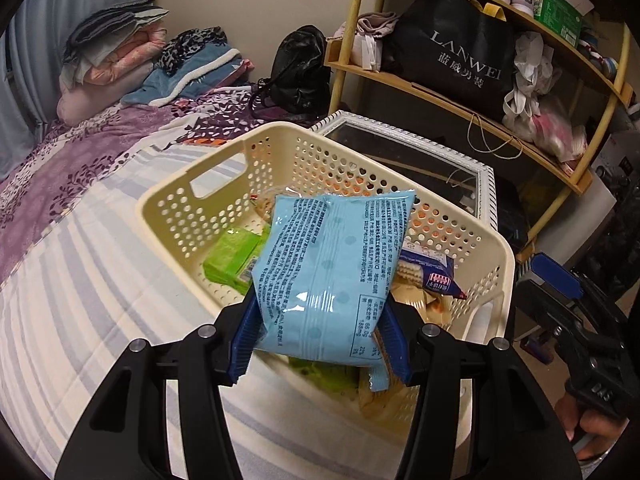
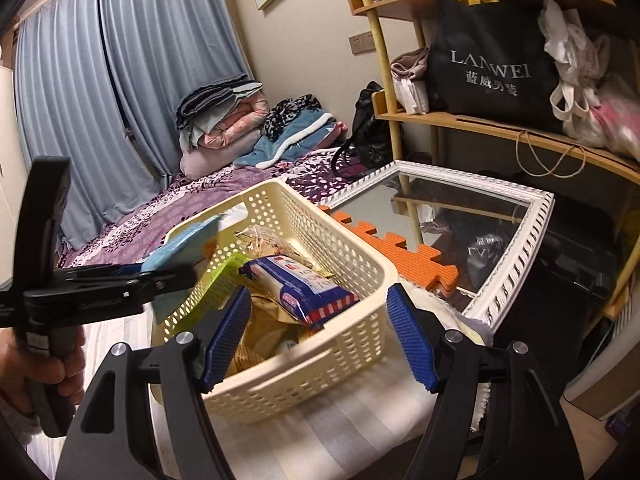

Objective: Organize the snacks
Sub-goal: 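Carry the light blue packet into the basket and open the left gripper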

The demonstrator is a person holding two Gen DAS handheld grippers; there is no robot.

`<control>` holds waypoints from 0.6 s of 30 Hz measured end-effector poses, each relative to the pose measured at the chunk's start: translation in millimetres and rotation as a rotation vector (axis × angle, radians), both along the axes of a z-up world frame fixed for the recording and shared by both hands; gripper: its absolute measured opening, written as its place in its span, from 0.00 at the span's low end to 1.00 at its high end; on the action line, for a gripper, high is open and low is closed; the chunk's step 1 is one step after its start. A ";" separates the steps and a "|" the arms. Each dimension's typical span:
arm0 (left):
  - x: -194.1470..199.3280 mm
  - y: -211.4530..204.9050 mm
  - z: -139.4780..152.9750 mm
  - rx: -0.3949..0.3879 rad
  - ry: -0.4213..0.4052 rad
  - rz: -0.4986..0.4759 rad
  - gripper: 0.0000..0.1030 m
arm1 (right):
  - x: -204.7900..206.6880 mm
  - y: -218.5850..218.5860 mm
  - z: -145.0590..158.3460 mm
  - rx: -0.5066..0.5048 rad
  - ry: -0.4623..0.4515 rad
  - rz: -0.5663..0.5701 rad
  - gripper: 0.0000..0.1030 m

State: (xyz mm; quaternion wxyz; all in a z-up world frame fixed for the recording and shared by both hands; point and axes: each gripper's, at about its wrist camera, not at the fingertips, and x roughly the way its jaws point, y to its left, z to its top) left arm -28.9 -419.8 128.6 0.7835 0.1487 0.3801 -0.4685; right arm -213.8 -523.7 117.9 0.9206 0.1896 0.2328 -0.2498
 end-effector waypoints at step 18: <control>-1.1 -18.3 -12.1 0.029 -0.025 -0.028 0.53 | -7.8 -1.7 -0.7 0.009 -0.003 -0.014 0.68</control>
